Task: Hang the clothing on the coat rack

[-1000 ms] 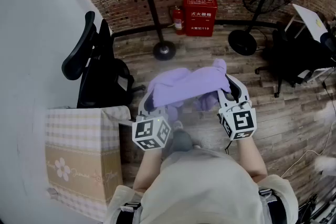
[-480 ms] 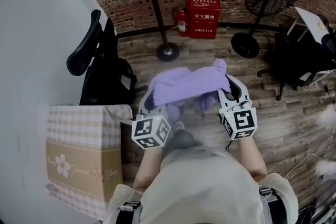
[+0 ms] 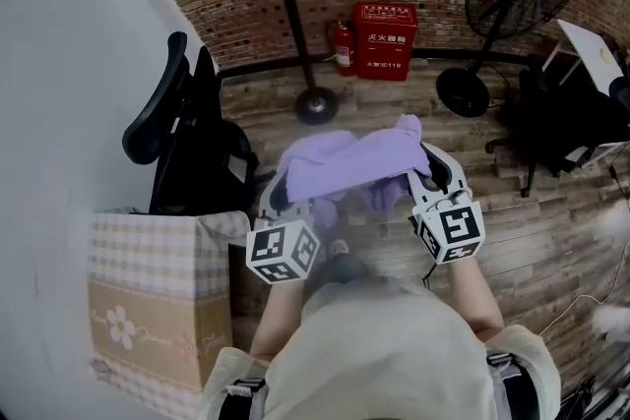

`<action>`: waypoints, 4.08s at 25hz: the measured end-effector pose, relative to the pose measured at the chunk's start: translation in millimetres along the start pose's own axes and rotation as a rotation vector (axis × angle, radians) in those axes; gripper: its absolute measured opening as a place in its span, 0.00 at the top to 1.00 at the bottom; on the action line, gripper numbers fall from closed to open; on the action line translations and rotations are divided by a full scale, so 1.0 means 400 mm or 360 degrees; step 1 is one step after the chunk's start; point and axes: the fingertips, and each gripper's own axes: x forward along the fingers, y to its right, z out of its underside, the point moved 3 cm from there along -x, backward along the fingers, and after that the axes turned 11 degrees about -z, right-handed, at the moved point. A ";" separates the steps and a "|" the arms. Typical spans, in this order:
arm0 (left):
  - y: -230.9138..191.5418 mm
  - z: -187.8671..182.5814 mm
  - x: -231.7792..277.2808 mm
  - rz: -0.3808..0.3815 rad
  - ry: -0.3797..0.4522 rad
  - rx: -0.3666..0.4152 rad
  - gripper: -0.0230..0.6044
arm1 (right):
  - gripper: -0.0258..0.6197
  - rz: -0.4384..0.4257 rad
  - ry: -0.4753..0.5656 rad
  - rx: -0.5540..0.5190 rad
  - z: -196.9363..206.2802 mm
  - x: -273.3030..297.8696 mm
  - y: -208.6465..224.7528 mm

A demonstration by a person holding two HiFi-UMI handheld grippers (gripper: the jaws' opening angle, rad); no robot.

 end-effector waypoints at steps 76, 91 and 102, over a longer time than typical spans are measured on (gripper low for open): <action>0.093 -0.303 1.183 -0.0363 0.0286 0.0026 0.91 | 0.82 -0.0471 0.0288 -0.0246 -0.173 1.010 0.939; 0.000 -0.427 1.374 -0.0499 0.0407 0.0119 0.91 | 0.82 -0.0595 0.0326 -0.0399 -0.254 1.293 1.017; -0.094 -0.544 1.509 -0.0601 0.0483 0.0122 0.91 | 0.82 -0.0741 0.0316 -0.0599 -0.339 1.540 1.047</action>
